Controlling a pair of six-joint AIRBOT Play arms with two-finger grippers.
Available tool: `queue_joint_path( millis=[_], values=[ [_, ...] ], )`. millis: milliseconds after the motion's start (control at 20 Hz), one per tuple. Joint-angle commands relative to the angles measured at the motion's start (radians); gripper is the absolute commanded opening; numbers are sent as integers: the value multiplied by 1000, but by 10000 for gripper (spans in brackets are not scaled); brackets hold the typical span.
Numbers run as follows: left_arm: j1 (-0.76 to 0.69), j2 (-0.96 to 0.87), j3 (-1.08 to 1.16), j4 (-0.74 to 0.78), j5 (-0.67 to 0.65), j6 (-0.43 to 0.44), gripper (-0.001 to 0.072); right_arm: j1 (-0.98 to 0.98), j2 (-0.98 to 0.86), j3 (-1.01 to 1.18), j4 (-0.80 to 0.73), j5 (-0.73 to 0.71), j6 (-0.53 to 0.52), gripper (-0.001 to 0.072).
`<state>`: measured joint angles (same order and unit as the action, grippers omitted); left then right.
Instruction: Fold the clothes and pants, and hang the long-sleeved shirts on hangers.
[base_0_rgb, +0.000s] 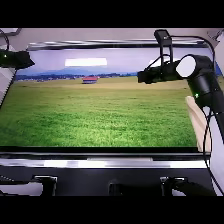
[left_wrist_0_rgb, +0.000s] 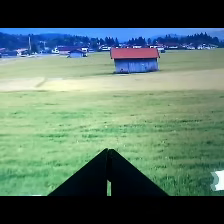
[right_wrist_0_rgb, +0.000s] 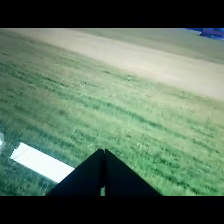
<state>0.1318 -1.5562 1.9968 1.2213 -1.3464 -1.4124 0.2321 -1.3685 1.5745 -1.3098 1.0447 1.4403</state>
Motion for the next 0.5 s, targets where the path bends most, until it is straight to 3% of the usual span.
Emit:
queue_joint_path(
  millis=[0, 450],
  values=[
    [-2, -3, 0, 2, 5, 10, 19, 1, 0, 1, -5, -4, -2, 33],
    [-2, -31, 0, 3, 5, 10, 19, 1, 0, 1, -4, -4, -1, 33]
  ],
)
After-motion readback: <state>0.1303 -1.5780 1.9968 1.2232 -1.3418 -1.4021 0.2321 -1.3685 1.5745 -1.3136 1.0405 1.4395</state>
